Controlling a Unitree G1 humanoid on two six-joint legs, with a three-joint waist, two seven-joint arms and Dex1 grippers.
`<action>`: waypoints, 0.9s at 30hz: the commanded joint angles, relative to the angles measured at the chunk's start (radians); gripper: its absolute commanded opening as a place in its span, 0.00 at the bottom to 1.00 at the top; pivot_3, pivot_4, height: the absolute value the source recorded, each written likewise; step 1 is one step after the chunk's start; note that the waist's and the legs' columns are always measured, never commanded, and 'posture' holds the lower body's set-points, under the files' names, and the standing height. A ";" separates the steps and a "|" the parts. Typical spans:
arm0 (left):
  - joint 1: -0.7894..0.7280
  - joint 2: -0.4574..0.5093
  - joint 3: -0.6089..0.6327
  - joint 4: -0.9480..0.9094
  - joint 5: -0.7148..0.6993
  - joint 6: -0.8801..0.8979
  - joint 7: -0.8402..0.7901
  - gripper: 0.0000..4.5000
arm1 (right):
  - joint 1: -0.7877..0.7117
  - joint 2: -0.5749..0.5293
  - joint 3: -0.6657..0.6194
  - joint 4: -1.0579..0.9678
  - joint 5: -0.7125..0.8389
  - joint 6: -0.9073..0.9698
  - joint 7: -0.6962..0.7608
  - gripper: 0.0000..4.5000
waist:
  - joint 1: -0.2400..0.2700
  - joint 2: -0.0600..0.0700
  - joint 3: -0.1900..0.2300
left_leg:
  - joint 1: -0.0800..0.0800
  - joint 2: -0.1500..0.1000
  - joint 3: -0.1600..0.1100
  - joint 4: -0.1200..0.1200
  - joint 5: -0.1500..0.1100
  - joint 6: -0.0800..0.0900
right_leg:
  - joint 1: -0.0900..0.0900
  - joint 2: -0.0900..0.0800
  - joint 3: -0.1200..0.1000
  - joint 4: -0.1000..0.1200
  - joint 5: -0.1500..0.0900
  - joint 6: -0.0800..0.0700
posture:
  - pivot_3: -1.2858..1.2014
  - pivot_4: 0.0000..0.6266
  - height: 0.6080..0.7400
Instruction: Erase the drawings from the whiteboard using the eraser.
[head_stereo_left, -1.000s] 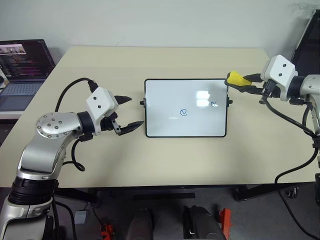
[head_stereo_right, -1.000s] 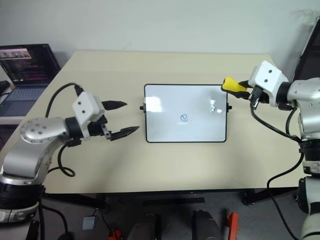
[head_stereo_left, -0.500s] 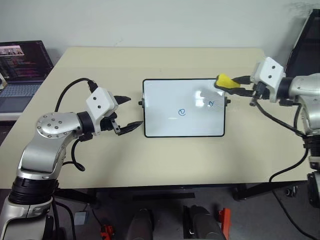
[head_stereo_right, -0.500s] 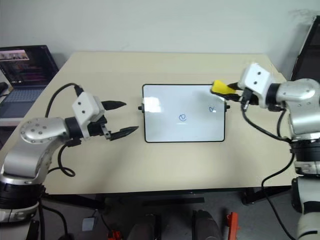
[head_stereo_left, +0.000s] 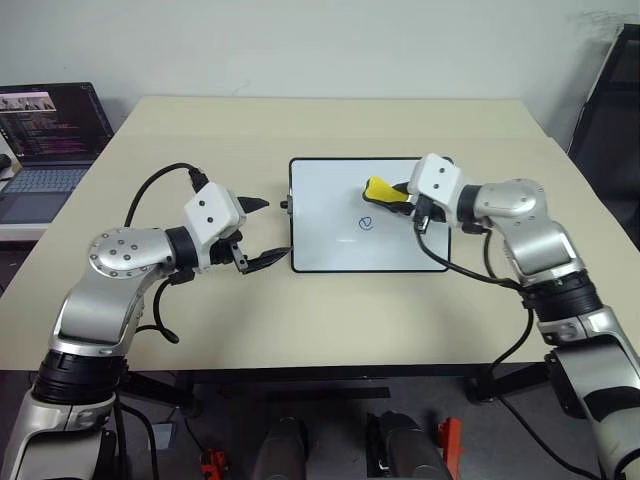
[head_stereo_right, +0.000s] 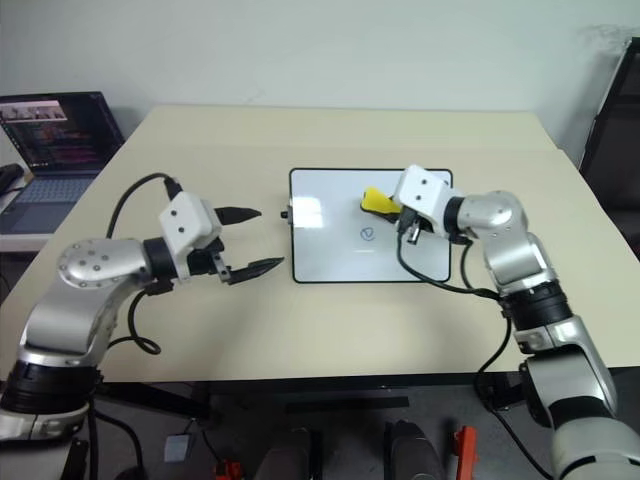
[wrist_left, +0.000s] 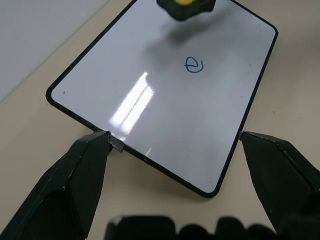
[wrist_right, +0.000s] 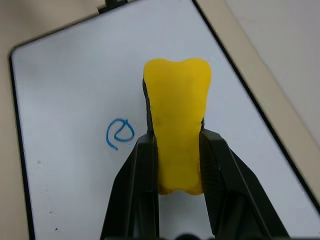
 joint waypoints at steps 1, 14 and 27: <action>-0.007 -0.002 -0.002 0.002 0.013 -0.025 0.003 1.00 | -0.056 0.029 0.020 0.029 -0.053 0.004 -0.046 0.17 | 0.001 0.000 0.000 | 0.000 0.000 0.000 0.000 0.000 0.000 | 0.000 0.000 0.000 0.000 0.000 0.000 | 0.52 0.24 1.00; 0.017 0.006 0.021 0.006 0.019 -0.033 0.015 1.00 | -0.038 0.090 0.160 0.129 -0.213 0.037 -0.073 0.17 | -0.006 -0.001 -0.002 | 0.003 0.001 0.000 0.000 0.000 0.000 | 0.002 0.001 0.000 0.001 0.000 0.000 | 0.52 0.24 1.00; 0.023 0.008 0.026 0.008 0.017 -0.031 0.027 1.00 | 0.088 0.062 0.286 0.004 -0.322 0.080 0.029 0.16 | -0.015 -0.005 -0.005 | 0.019 0.002 0.000 0.000 0.001 0.002 | 0.017 0.002 0.001 0.001 -0.003 -0.004 | 0.52 0.24 1.00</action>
